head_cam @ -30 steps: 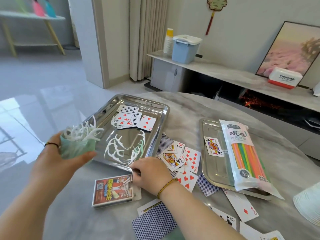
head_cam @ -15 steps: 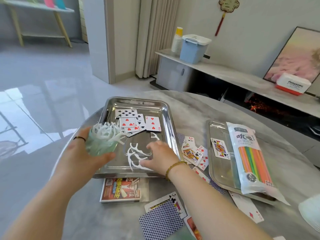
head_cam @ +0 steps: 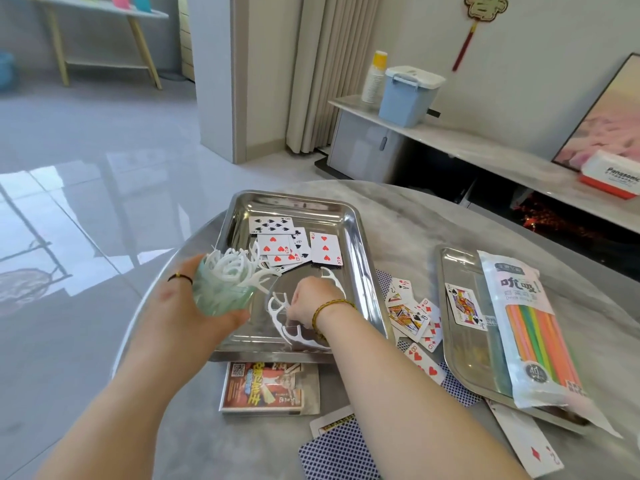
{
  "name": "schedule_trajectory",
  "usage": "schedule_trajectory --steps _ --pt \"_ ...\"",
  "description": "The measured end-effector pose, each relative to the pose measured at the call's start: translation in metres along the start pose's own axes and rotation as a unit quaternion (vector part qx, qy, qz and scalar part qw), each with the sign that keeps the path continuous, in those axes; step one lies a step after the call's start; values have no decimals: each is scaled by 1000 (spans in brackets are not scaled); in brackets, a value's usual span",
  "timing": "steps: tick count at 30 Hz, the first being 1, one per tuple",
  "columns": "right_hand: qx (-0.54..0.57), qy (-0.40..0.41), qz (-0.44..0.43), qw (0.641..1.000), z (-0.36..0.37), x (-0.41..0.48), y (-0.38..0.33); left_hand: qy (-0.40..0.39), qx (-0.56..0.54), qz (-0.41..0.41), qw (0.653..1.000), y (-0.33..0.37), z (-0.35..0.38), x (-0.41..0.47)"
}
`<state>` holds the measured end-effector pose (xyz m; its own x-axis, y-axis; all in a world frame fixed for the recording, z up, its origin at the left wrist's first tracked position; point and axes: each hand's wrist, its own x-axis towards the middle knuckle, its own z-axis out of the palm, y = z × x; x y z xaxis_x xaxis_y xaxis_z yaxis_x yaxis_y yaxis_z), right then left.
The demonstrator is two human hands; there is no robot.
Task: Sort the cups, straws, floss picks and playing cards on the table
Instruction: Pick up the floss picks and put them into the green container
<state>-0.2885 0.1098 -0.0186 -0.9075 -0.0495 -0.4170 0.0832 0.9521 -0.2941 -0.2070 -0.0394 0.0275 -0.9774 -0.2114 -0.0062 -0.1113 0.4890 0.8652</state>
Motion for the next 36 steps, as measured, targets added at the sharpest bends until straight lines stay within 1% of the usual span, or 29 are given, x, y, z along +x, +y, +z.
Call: schedule_trajectory --steps 5,7,8,10,12,13,15,16,17,18,19,20,23,26,28,29,30,31,33,34,35,36 --pt "91 61 -22 994 11 -13 10 -24 -7 -7 1000 0 3 -1" --pt "150 77 -15 986 12 -17 15 -39 -10 -2 999 -1 6 0" --pt "191 86 -13 978 11 -18 17 -47 -8 1 999 -2 7 0" --pt "293 104 -10 951 4 -24 22 -57 -4 6 998 -2 9 0" --pt "413 116 -5 903 -7 -33 24 -60 8 14 998 -2 12 -1" --pt "480 118 -15 869 -12 -38 24 -62 17 18 998 -1 13 -2" --pt "603 129 -52 786 -24 -47 21 -69 32 26 997 1 16 -4" --pt "645 139 -80 747 -29 -53 19 -72 38 30 996 2 16 -5" --pt "671 147 -113 718 -34 -59 16 -75 46 32 996 3 17 -7" --pt "683 152 -145 700 -37 -65 13 -76 54 33 995 3 18 -7" --pt "677 154 -171 699 -39 -71 10 -75 60 34 995 4 18 -7" --pt "657 152 -190 713 -39 -77 6 -74 62 36 995 3 19 -7" --pt "565 149 -211 783 -31 -86 -4 -72 53 43 995 3 20 -7" --pt "500 136 -194 833 -22 -82 -11 -68 42 48 996 3 21 -7" --pt "416 145 -189 878 -16 -77 -14 -68 33 58 995 2 21 -5" --pt "381 142 -190 894 -13 -75 -15 -71 30 60 995 1 21 -5" --pt "369 139 -189 899 -12 -75 -15 -72 27 61 995 1 21 -4" --pt "381 146 -187 894 -13 -74 -13 -71 25 57 996 0 20 -3" --pt "456 186 -165 855 -20 -75 -6 -65 21 43 997 -2 17 -1" --pt "472 211 -142 844 -23 -72 1 -61 22 34 997 -2 16 -1" --pt "455 226 -119 853 -23 -68 8 -60 25 28 997 -2 15 -2" --pt "408 218 -94 882 -20 -63 14 -60 31 25 997 -2 15 -2"
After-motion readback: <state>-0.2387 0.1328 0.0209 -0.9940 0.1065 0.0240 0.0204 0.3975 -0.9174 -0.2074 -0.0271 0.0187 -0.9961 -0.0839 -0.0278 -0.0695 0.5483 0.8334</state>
